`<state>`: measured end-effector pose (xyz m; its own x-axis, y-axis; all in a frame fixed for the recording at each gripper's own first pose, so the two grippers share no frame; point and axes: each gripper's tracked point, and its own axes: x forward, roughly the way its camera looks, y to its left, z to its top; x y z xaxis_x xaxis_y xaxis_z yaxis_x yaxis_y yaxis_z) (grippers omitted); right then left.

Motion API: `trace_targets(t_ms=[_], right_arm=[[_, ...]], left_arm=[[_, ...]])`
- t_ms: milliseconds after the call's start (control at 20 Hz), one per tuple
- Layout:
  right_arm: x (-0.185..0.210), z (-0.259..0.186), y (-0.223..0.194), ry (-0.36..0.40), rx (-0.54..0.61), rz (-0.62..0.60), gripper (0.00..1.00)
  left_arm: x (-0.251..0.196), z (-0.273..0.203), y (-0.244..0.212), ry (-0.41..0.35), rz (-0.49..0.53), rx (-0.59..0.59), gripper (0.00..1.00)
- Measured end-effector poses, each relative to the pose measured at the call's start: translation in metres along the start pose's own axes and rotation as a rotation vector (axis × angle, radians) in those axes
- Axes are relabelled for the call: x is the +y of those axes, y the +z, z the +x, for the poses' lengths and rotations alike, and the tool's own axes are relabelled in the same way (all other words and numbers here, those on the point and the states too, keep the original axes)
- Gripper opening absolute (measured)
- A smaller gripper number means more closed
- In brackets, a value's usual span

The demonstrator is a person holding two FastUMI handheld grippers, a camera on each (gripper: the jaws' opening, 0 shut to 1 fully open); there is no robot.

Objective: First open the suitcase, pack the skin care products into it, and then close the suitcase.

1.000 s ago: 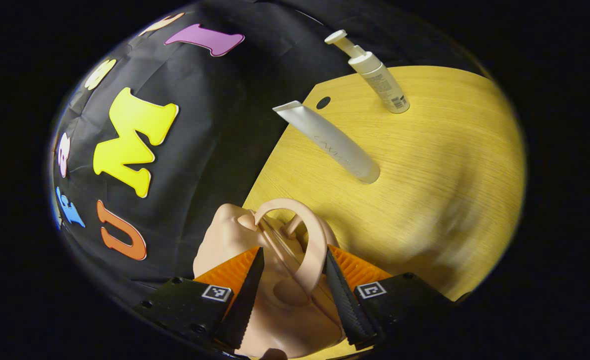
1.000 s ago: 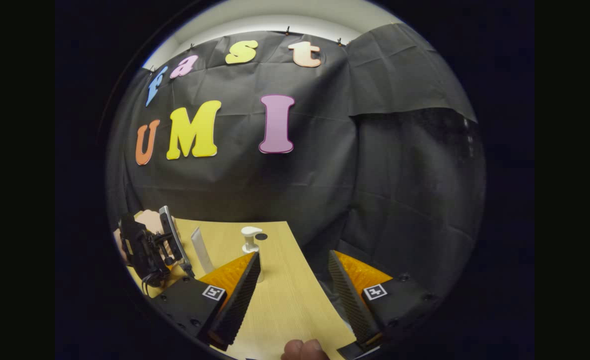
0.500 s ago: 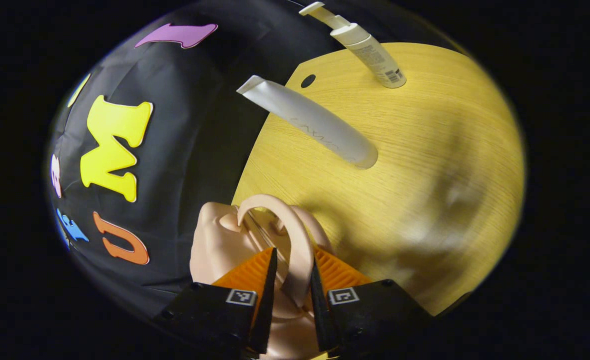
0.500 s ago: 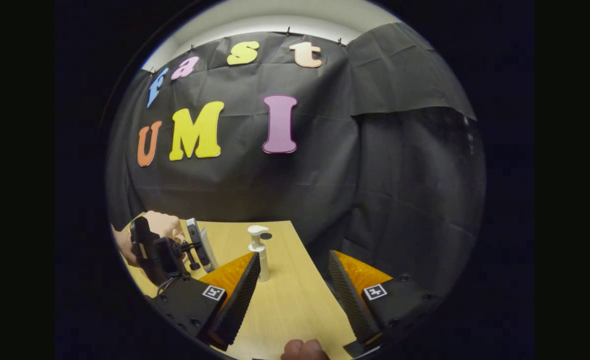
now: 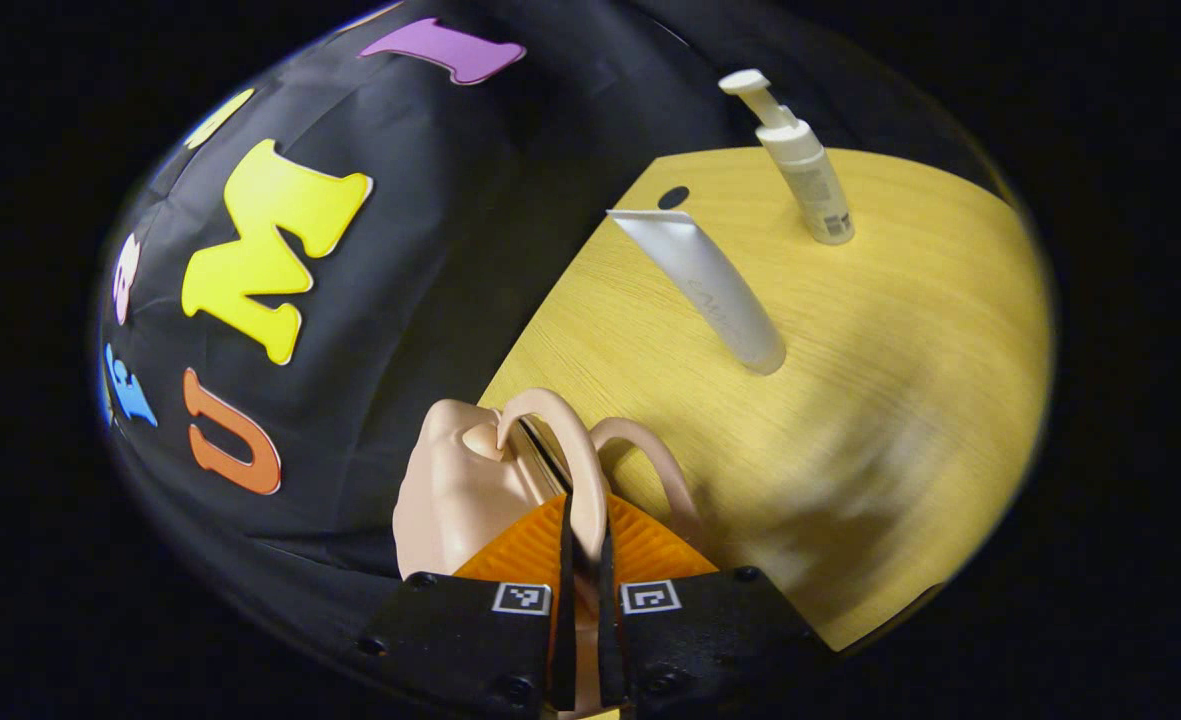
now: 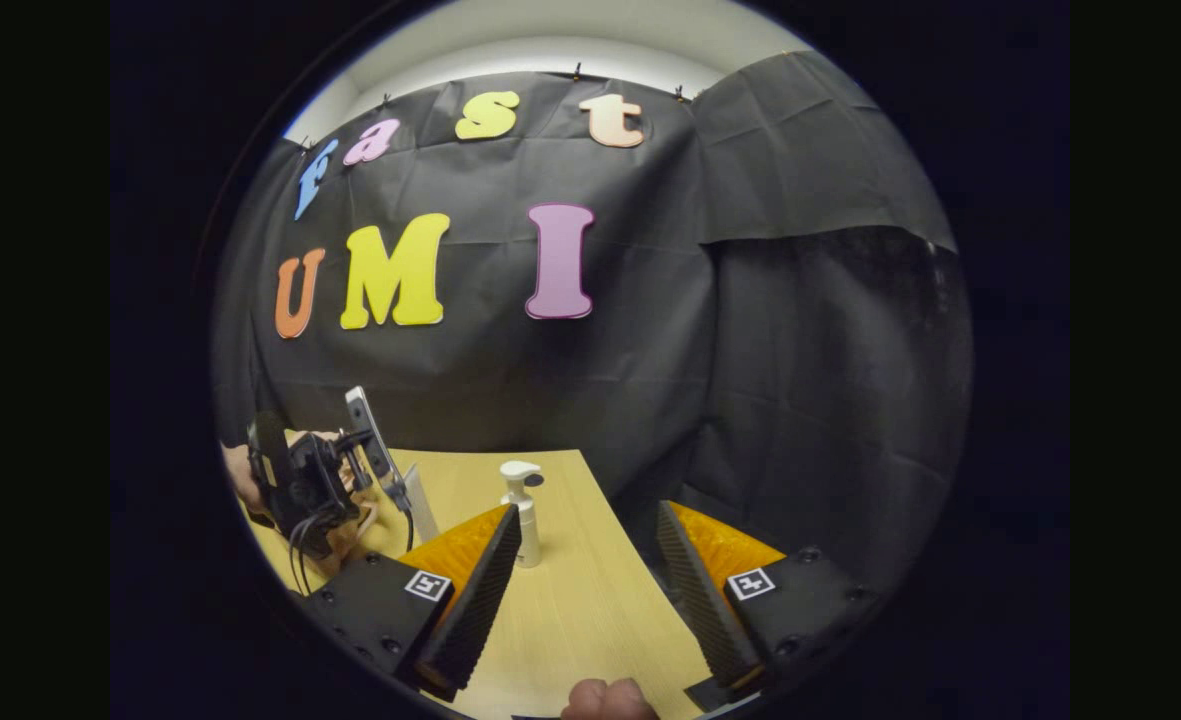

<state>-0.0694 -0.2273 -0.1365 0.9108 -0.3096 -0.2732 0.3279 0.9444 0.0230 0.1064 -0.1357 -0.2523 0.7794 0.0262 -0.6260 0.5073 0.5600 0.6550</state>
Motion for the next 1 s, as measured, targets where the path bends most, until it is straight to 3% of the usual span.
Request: trace_targets(t_ms=[200,450,600,1000], right_arm=[[0.022,-0.003,0.02,0.036,-0.038,-0.032,0.82],[0.055,-0.005,0.046,0.086,-0.085,-0.086,0.81],[0.073,-0.004,0.071,0.101,-0.131,-0.116,0.81],[0.142,-0.013,0.104,0.167,-0.174,-0.141,0.81]], left_arm=[[0.039,-0.03,0.005,0.032,-0.138,-0.073,0.07],[0.115,-0.071,-0.005,0.103,-0.393,-0.185,0.06],[0.161,-0.085,-0.024,0.124,-0.538,-0.23,0.05],[0.27,-0.088,-0.112,0.233,-0.757,-0.367,0.04]])
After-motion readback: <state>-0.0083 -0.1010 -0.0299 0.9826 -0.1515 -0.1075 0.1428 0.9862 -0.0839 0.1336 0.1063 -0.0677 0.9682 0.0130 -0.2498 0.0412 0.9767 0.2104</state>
